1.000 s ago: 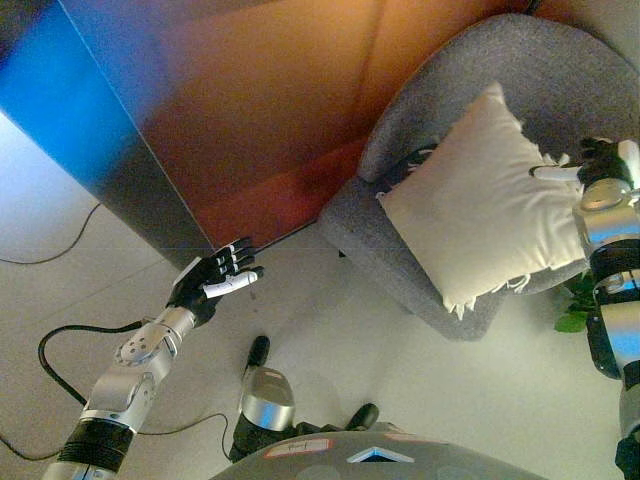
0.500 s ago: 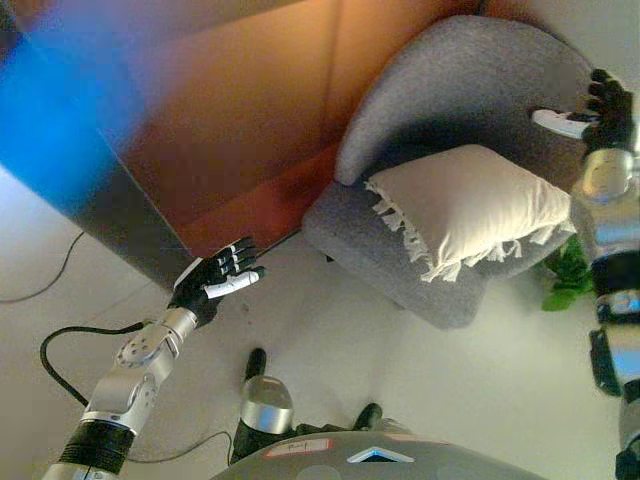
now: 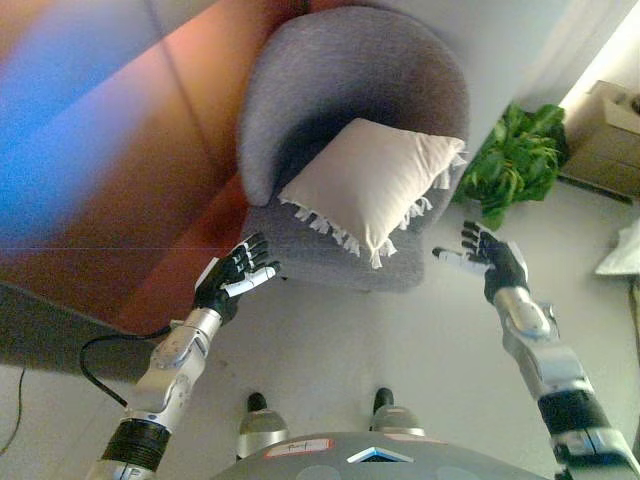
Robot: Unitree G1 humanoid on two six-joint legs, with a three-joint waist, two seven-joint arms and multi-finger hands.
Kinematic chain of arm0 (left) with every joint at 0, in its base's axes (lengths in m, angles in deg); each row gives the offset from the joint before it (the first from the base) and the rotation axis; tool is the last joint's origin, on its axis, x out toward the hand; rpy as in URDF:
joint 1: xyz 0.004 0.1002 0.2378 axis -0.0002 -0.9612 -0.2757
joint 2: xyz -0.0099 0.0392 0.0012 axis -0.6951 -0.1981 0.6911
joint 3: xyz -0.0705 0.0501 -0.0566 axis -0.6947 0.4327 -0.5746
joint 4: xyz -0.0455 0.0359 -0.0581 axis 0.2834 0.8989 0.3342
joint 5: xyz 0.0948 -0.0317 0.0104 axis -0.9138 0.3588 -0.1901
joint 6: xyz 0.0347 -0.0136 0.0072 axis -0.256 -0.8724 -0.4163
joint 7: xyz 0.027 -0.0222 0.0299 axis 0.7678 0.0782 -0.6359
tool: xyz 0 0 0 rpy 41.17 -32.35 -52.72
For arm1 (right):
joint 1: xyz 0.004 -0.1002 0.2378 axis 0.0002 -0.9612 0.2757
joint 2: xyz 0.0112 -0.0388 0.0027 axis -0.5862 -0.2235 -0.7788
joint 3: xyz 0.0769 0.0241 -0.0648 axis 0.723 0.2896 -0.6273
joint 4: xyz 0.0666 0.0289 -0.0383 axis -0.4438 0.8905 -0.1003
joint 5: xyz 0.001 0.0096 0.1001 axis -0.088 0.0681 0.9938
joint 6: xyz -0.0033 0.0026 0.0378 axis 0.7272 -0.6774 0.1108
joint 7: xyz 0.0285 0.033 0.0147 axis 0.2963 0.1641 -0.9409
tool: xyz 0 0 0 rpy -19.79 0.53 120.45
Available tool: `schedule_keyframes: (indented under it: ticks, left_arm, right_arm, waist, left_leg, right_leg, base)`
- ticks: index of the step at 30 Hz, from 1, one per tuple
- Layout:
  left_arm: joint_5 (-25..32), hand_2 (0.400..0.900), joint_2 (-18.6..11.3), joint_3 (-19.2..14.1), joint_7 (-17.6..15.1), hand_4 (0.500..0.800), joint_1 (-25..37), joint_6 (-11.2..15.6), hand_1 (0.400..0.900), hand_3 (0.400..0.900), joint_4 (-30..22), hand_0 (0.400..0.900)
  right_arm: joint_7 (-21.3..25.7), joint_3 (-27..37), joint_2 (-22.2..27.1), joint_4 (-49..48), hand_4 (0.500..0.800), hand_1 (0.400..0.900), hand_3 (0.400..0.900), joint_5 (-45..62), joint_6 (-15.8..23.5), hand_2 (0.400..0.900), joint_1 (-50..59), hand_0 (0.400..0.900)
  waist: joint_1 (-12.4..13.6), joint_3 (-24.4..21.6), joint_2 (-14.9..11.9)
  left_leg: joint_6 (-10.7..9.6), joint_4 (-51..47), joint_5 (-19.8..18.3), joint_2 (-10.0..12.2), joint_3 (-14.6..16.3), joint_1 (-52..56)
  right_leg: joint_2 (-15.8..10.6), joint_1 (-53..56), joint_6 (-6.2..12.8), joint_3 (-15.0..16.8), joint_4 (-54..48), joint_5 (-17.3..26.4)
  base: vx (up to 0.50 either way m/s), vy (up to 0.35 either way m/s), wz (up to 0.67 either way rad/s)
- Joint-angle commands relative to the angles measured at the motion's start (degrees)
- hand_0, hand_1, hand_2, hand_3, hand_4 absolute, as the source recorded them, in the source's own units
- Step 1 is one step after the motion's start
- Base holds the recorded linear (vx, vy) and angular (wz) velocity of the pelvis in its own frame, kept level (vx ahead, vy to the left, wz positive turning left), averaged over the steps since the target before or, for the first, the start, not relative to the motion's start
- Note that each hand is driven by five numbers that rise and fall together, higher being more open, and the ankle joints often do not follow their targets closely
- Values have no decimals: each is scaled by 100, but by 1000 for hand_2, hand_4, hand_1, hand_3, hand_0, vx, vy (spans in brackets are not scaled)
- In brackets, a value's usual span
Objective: Pick up the pillow and put it on the sofa.
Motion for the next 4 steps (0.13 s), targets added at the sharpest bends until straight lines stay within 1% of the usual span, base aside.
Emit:
schedule_keyframes:
  ticks: [1, 3, 4]
  left_arm:
    - [-146, 900, -118, -415, 137, 800, 185, 725, 900, 900, -45, 900]
    - [-148, 900, -46, -476, 184, 800, 48, 766, 900, 900, -31, 900]
    - [-86, 900, -8, -492, 210, 800, -24, 781, 900, 900, -48, 900]
  right_arm:
    - [-7, 337, -229, -874, 800, 900, 900, 110, 457, 900, 46, 900]
    - [-43, 271, -502, -911, 800, 900, 900, 71, 465, 900, -272, 900]
    - [-133, 240, -558, -966, 800, 900, 900, 90, 422, 900, -434, 900]
  waist:
    - [-10, -392, -159]
    - [-102, -416, -143]
    - [-138, -426, -137]
  left_leg:
    - [367, 540, -568, 31, 75, 16]
    - [373, 502, -575, 23, 170, 43]
    - [376, 475, -570, 15, 201, 51]
  right_leg:
    - [-442, -348, 138, -122, 200, 361]
    - [-439, -381, 140, -84, 181, 376]
    - [-436, -390, 149, -74, 154, 391]
  base:
    - [-107, 35, -22]
    - [-93, 35, -17]
    - [-61, 22, -9]
